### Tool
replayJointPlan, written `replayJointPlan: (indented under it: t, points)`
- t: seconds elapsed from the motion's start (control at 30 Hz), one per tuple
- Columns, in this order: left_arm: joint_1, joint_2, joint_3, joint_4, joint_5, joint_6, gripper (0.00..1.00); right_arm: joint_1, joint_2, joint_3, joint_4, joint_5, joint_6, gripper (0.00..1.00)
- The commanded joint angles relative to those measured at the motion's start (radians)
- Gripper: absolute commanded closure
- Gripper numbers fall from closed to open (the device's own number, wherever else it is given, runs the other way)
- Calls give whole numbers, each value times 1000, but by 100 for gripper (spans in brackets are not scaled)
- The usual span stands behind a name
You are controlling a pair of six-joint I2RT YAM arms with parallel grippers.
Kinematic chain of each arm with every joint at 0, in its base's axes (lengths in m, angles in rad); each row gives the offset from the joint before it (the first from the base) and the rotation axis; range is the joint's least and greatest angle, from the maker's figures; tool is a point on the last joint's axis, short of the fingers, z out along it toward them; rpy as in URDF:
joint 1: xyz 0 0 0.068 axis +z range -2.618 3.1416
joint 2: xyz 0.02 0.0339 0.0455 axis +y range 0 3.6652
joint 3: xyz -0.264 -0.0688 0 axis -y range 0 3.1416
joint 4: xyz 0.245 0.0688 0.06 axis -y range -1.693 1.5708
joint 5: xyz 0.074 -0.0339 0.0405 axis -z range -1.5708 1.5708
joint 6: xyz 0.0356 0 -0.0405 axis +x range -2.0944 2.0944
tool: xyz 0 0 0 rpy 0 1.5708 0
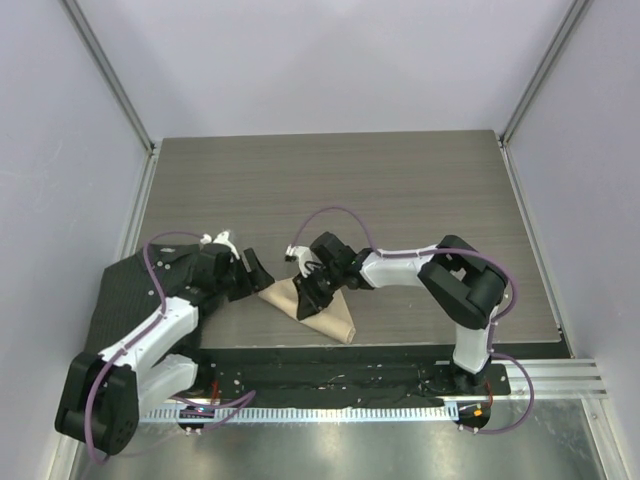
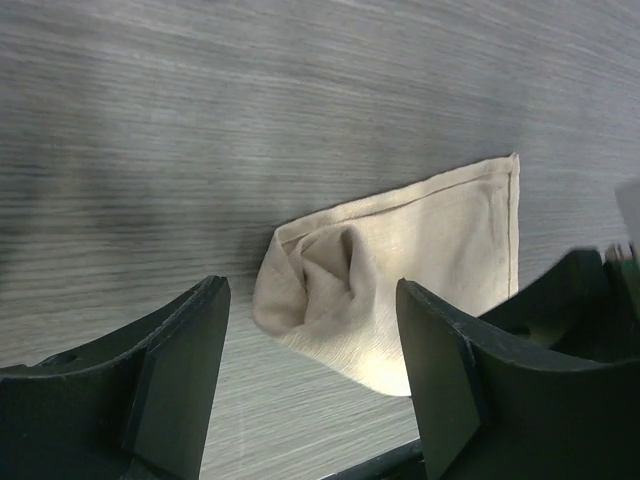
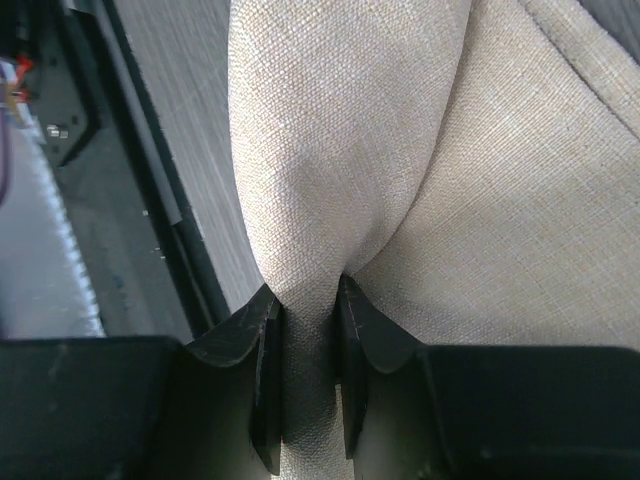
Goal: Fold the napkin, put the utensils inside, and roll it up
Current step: Roll the napkin with the utensil
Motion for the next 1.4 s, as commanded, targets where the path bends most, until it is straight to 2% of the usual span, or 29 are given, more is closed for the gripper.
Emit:
replayJointPlan:
  t: [0.0,0.2,0.4,0.5,0.63,0.7,0.73,0.8,0.87,1.03,1.07,1.13,1.23,1.37]
  points:
    - [3,-35,-45,94,39,9,29,-49,76,0,44,-237,68,80]
    - [3,-7,-74,174,89,3,31,-99,168,-11,204,-387,173,81]
    - [2,46,-88,238,98,3,33,-118,223,-8,255,-418,202,82]
    - [3,80,-94,248,95,1,38,-122,234,-6,262,-418,202,82]
    - [3,122,-99,261,72,1,56,-130,240,-8,259,-412,194,82]
    - [3,145,-97,269,75,3,62,-128,236,-6,255,-394,190,82]
    - [3,151,-96,272,79,4,68,-128,225,-5,239,-388,182,81]
    - [3,160,-87,269,90,6,74,-130,205,3,212,-363,170,78]
    - [3,165,-77,240,89,7,83,-128,160,18,129,-306,132,74]
    - [3,169,-28,150,89,29,93,-121,20,70,-58,-164,59,54]
    - [3,180,-18,131,92,30,94,-116,-5,76,-75,-109,49,48]
    - [3,195,10,84,102,32,95,-95,-75,92,-112,-49,23,42]
    - [2,234,45,27,119,32,95,-18,-155,96,-138,153,-36,34]
    - [3,290,94,-48,121,35,95,146,-197,81,-131,567,-131,29]
